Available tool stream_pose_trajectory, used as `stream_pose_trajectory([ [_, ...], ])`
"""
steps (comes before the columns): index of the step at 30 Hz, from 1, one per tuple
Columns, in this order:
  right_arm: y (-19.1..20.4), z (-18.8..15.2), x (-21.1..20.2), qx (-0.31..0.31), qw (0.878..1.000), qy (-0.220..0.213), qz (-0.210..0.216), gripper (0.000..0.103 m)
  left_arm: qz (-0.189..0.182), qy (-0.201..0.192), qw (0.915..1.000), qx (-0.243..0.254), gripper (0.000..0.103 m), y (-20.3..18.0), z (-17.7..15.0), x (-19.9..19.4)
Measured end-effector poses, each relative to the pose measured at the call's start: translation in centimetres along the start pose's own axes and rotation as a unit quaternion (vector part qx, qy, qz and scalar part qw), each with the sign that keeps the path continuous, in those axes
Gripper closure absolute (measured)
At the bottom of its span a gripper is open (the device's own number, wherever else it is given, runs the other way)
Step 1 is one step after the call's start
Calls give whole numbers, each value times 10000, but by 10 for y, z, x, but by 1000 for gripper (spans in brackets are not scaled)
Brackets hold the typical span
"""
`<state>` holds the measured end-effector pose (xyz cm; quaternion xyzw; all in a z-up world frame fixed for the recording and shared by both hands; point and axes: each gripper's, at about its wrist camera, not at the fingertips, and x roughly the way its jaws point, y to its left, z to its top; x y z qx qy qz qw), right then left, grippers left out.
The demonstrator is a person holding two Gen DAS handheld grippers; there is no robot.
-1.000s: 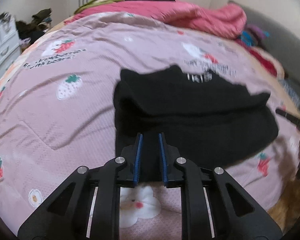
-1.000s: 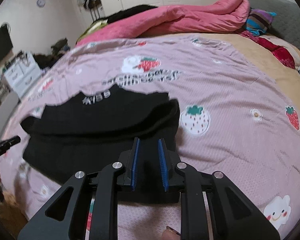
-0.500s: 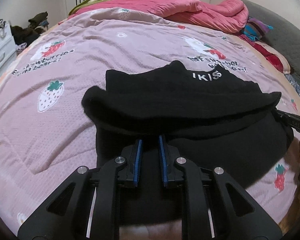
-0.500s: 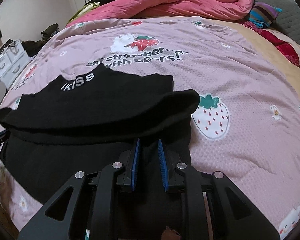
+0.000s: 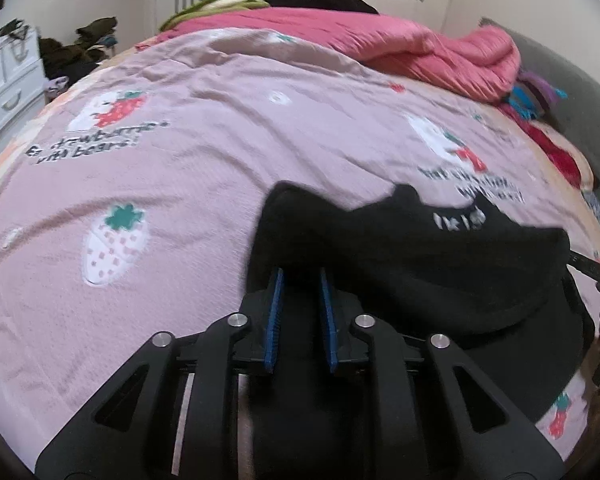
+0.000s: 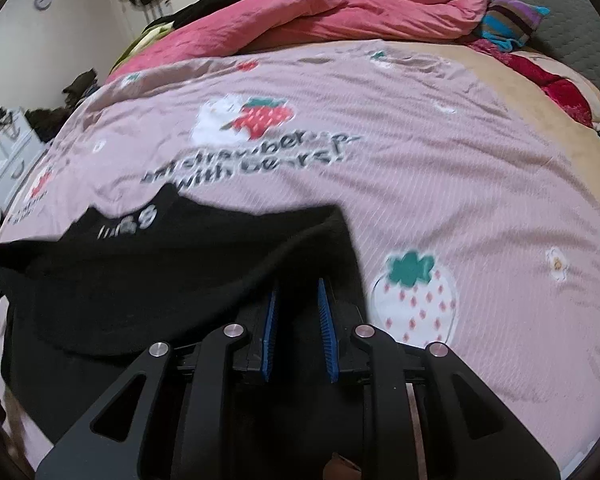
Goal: Fold small clothes
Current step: 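Lay the folded hem down over the sleeves and open both tools, then pinch the folded edge with both tools to straighten it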
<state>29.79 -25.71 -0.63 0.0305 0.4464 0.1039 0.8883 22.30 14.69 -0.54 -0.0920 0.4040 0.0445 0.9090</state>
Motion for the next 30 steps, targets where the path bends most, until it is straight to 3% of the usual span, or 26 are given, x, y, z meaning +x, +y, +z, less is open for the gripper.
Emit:
stream_pose_trajectory([
  [3,-10,9,-3,71,9999,-59,-79,76,2,46,9996,-270,82,17,3,3],
  [5,-14,11,0,85,9999,9,-70,61,-54,98,9991,-400,82,24,4,5],
  [12,-16,8,20,40,9994,331,107,57,-324,205,9980,-511,79,22,2,15],
  [13,-16,7,22,33,9994,318,136,60,-342,207,9980,-488,79,21,2,16],
  [15,-17,7,23,100,9991,308,276,78,-337,209,9983,-430,83,19,1,17],
  [16,-18,7,22,161,9990,284,319,91,-348,210,9984,-396,91,17,0,18],
  [19,-19,8,14,224,9990,168,351,95,-463,171,9978,-451,99,20,1,15],
  [26,-26,27,-22,499,9961,-262,672,96,-754,-294,9946,-648,100,33,16,-18],
  [30,-26,39,-22,516,9963,-348,601,96,-738,-401,9938,-729,100,40,21,-19],
])
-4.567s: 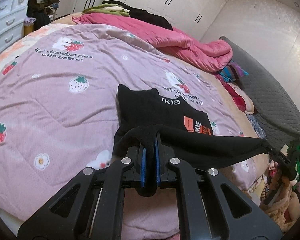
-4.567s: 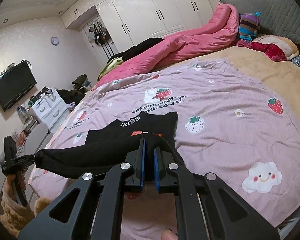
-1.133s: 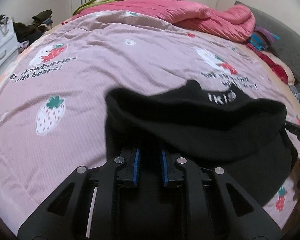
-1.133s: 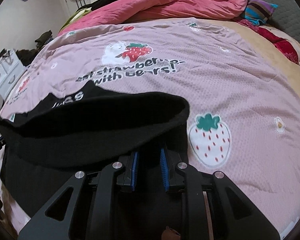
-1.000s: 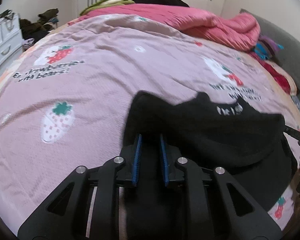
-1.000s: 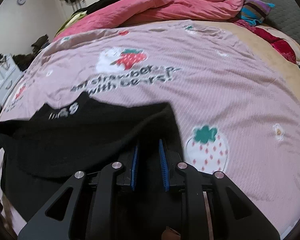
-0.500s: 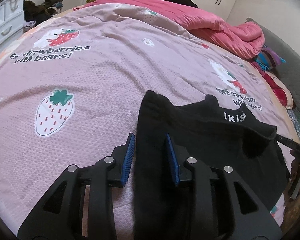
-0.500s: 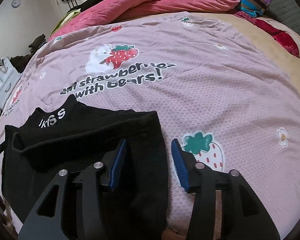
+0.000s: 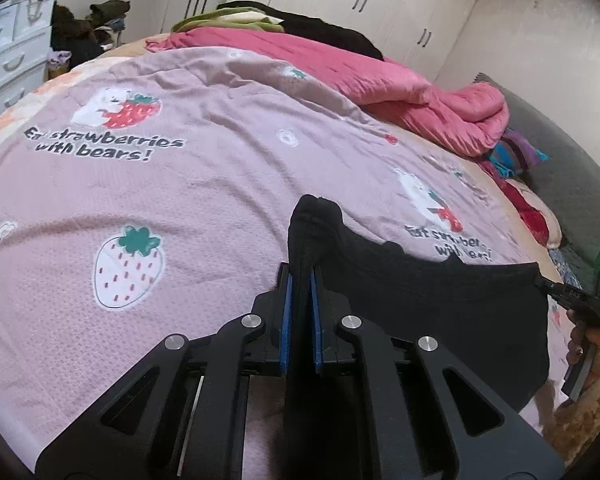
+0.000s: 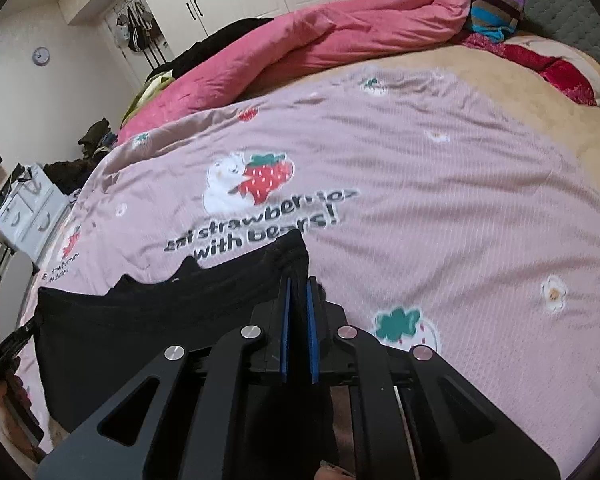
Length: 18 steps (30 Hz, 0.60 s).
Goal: Fold small clothes
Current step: 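Pinch the folded edge with both tools to straighten it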
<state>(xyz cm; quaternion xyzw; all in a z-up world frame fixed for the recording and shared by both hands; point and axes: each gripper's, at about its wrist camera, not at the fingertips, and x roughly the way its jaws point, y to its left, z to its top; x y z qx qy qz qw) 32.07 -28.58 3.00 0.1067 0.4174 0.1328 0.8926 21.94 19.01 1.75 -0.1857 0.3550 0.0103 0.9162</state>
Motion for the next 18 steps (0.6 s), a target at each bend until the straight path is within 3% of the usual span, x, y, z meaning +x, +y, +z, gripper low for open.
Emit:
stream_pose_trajectory([
  [14,-8,-16,41,142,9985,264,-460,96,458,386,9981,142,99,10,-18,33],
  [18,-4,-20,40,-67,9971,276,-705,95,596,444,9970,209,93,7,-19,32],
])
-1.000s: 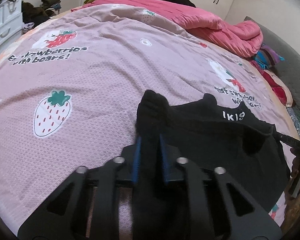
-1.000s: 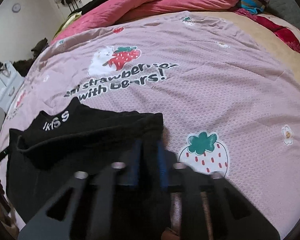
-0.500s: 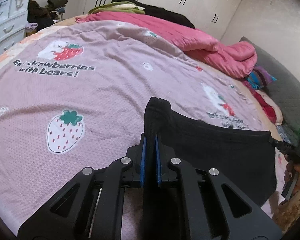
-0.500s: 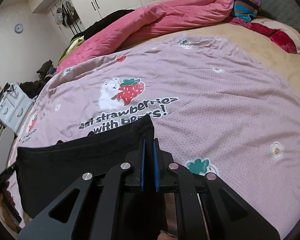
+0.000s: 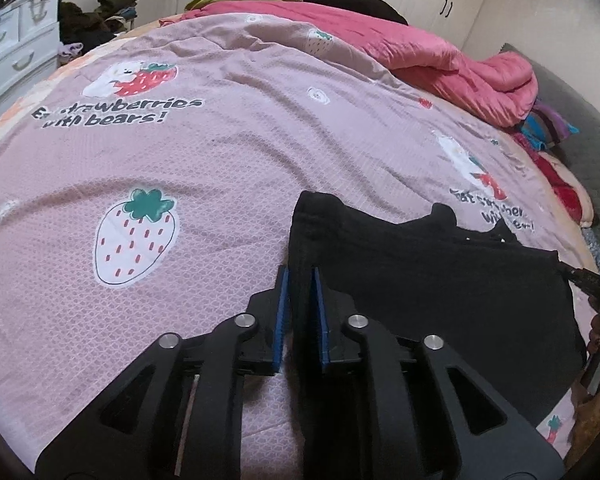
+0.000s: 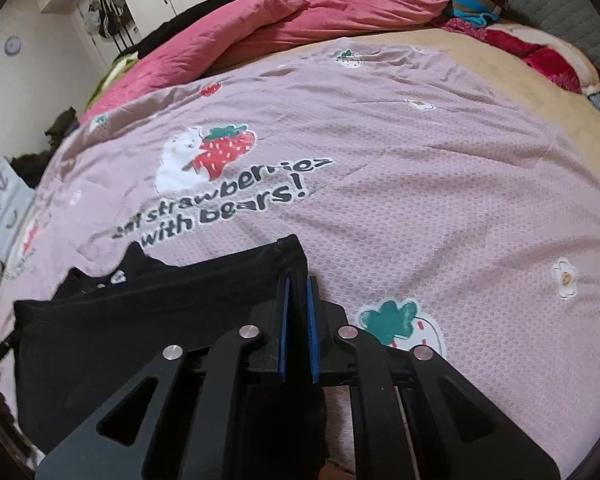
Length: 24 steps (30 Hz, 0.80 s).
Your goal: Fold small clothes
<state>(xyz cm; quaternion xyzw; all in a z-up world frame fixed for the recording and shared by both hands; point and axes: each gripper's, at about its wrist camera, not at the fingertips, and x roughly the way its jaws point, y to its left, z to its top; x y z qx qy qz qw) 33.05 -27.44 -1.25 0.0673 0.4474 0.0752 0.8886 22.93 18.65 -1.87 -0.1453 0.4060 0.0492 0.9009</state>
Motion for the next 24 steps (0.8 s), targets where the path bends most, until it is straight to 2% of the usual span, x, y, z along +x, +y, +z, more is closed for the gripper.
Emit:
stream_pose_trajectory([
  [3,3,-5,-9,-97,9999,-22,33,80,14,-95,9999,44,85,-4,0,-9],
  [5,5,-10,-18,-176,9998,-88,5,62,66,-140,9999,76,78,-8,1,-16],
  [10,16,-30,-50,-508,9984,-255,62,55,152,-188,9997,103,65,-15,-4,-35],
  [17,34,-69,-79,-1003,9945,-231,194,51,86,-103,9999,101,54,-29,-23,-56],
  [21,41,-91,-83,-1166,9928,-36,256,48,96,184,9995,218,50,-41,-45,-57],
  [24,37,-107,-76,-1111,9933,250,176,47,240,512,9981,246,49,-41,-67,-50],
])
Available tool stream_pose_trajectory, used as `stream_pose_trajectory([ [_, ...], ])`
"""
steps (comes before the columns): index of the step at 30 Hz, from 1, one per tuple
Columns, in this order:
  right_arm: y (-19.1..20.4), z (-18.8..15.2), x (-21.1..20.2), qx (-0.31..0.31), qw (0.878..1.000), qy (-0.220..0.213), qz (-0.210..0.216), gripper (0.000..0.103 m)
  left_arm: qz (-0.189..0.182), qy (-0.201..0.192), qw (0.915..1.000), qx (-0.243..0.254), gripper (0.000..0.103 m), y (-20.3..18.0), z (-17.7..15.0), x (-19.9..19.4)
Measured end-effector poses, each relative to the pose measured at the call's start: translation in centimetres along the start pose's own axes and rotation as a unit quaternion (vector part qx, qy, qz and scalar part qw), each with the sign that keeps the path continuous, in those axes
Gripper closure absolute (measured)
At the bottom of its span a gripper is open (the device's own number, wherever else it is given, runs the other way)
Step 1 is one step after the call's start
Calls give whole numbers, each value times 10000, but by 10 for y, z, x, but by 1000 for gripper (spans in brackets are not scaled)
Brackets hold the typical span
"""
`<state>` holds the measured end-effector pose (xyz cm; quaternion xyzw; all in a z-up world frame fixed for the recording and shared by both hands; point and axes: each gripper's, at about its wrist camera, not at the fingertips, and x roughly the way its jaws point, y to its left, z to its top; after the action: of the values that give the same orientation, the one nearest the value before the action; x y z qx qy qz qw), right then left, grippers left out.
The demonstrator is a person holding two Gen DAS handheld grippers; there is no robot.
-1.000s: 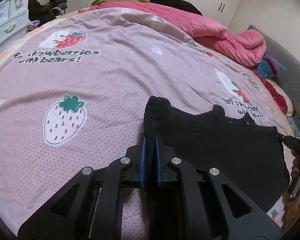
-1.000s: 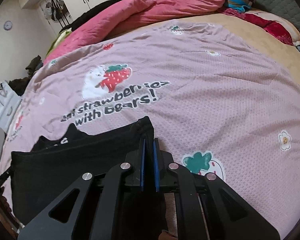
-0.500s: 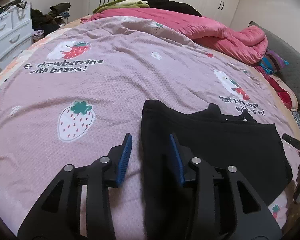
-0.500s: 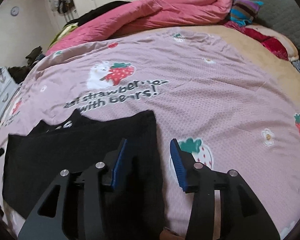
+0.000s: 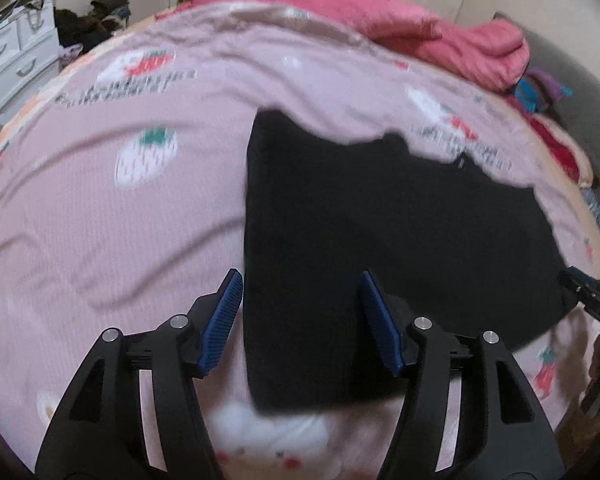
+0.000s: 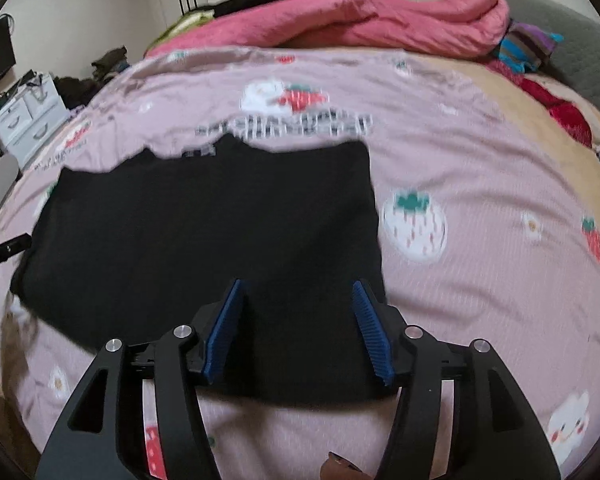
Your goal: Fold small clothes
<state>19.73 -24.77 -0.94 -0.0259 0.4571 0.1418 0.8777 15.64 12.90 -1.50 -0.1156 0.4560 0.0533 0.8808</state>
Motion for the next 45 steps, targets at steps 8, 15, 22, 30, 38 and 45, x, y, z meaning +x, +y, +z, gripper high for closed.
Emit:
stream_pose_trajectory([
  [8,4,-15,-14,233,9996,-95,137,30,-135,66,9988,-466,35,26,-27,-11],
  [15,64,-16,-42,-369,9962,-563,557,9,174,-222,9979,-579,14,41,-23,-41],
  [22,154,-17,-41,-1632,9816,-725,674,6,508,-254,9965,-616,9,54,-13,-48],
  [30,225,-30,-21,-2532,9623,-663,737,5,612,-219,9960,-618,9,64,-6,-45],
  [38,274,-43,1,-3284,9393,-859,489,5,632,-138,9951,-747,9,77,10,-29],
  [45,298,-43,26,-3677,9252,-920,173,5,528,-6,9953,-817,9,83,28,-14],
])
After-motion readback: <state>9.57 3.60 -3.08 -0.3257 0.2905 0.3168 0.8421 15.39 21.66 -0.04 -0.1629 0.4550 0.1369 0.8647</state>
